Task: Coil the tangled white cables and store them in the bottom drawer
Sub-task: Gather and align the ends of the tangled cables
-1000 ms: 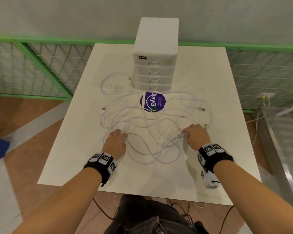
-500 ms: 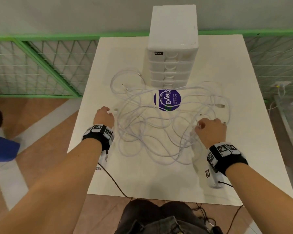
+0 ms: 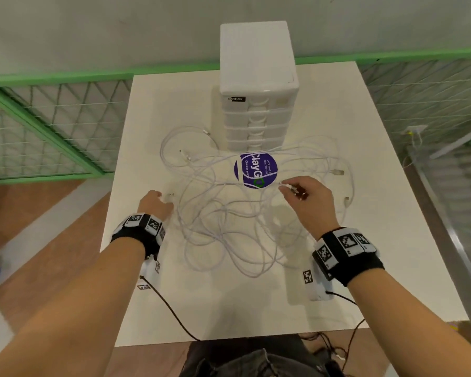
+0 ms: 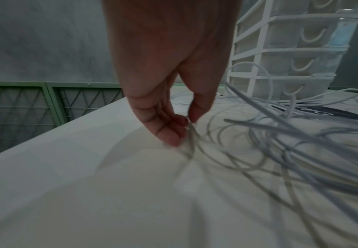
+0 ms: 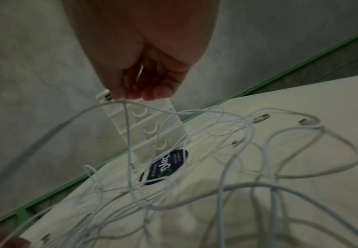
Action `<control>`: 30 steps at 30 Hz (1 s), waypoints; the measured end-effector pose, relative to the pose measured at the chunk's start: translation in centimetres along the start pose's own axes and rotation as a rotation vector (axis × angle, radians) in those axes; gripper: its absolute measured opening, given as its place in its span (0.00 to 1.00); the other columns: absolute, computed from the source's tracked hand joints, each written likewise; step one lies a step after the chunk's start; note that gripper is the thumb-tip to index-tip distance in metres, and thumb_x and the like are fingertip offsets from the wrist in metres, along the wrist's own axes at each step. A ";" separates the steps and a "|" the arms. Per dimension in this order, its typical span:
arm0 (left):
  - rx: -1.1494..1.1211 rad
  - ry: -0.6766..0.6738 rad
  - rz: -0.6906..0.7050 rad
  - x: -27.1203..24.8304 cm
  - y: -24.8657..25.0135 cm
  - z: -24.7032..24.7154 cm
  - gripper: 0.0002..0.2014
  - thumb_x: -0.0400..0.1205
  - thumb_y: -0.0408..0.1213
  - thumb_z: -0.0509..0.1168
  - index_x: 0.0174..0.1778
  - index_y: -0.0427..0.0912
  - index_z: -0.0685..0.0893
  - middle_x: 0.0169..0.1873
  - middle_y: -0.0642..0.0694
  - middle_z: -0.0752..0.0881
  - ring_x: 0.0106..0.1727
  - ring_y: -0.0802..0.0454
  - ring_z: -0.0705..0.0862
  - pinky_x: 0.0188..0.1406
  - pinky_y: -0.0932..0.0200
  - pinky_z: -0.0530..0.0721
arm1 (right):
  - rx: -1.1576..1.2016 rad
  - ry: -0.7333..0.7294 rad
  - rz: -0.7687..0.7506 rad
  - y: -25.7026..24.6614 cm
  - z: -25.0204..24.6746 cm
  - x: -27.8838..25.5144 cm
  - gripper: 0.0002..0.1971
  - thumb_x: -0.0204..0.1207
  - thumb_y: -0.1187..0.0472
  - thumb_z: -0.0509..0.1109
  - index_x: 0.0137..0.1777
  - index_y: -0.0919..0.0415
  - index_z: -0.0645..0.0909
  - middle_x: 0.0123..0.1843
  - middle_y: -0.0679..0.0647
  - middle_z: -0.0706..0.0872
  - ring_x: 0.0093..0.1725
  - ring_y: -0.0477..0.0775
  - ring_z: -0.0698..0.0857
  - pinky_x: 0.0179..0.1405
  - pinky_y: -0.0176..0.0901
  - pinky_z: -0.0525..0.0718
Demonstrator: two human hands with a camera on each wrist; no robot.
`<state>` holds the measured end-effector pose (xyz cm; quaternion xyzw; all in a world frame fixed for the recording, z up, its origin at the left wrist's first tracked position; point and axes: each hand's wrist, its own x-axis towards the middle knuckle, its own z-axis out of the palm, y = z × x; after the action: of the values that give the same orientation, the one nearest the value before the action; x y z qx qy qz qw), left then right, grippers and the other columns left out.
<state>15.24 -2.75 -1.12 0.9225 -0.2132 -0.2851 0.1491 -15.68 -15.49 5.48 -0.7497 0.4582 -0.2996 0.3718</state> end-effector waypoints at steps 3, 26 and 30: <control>0.088 -0.043 0.088 0.0 -0.2 0.8 0.21 0.79 0.39 0.67 0.66 0.33 0.76 0.63 0.32 0.81 0.64 0.35 0.78 0.61 0.48 0.75 | 0.137 0.009 -0.077 -1.4 0.6 -0.6 0.06 0.72 0.65 0.71 0.40 0.51 0.82 0.42 0.44 0.87 0.42 0.48 0.84 0.44 0.38 0.82; -0.273 0.299 0.123 -1.5 8.8 -5.2 0.23 0.81 0.51 0.62 0.25 0.40 0.71 0.28 0.44 0.77 0.38 0.44 0.75 0.40 0.57 0.68 | -0.461 -0.120 0.618 10.6 -4.5 9.4 0.19 0.77 0.65 0.62 0.68 0.64 0.71 0.63 0.70 0.81 0.63 0.70 0.79 0.56 0.53 0.77; -0.243 0.200 0.066 -0.8 7.5 -4.5 0.22 0.82 0.49 0.60 0.26 0.37 0.77 0.24 0.47 0.76 0.37 0.45 0.76 0.36 0.57 0.68 | -0.543 -0.280 0.674 11.0 -4.4 10.1 0.21 0.75 0.65 0.66 0.67 0.66 0.71 0.67 0.62 0.77 0.69 0.64 0.76 0.64 0.51 0.75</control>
<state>15.00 -8.14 5.74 0.9140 -0.1914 -0.2106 0.2891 -20.17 -29.30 -0.20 -0.6625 0.6837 0.0734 0.2971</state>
